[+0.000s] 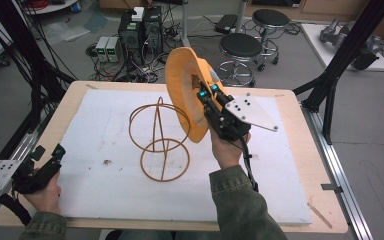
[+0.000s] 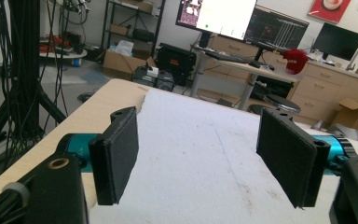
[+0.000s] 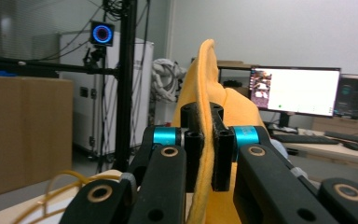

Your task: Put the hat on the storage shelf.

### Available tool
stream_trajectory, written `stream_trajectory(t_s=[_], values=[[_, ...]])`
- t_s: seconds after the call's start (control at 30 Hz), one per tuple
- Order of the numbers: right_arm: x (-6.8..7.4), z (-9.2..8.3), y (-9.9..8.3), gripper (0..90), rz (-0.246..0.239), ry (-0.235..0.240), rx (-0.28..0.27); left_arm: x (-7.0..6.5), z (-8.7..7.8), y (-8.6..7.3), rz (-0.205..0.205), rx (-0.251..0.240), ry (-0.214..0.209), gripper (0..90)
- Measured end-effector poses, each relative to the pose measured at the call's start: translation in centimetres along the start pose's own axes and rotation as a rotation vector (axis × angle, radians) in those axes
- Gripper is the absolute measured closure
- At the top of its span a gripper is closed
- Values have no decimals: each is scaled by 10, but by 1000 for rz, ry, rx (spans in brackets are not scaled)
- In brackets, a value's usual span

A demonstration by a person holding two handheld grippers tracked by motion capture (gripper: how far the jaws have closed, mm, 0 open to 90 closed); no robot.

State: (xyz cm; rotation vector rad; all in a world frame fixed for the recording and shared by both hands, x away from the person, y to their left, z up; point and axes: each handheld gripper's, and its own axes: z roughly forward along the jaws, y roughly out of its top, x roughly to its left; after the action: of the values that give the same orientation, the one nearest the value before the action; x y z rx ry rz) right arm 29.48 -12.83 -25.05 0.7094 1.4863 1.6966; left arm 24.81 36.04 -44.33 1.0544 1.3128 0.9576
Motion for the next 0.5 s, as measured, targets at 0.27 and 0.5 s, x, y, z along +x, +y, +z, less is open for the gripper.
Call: stream_trajectory(t_s=[0.27,0.5], values=[[34,16,10,866,-12,101,1,0,0,0,-2,-6,0,299],[53,22,6,864,-24,159,26,2,0,1,-6,-9,5,299]])
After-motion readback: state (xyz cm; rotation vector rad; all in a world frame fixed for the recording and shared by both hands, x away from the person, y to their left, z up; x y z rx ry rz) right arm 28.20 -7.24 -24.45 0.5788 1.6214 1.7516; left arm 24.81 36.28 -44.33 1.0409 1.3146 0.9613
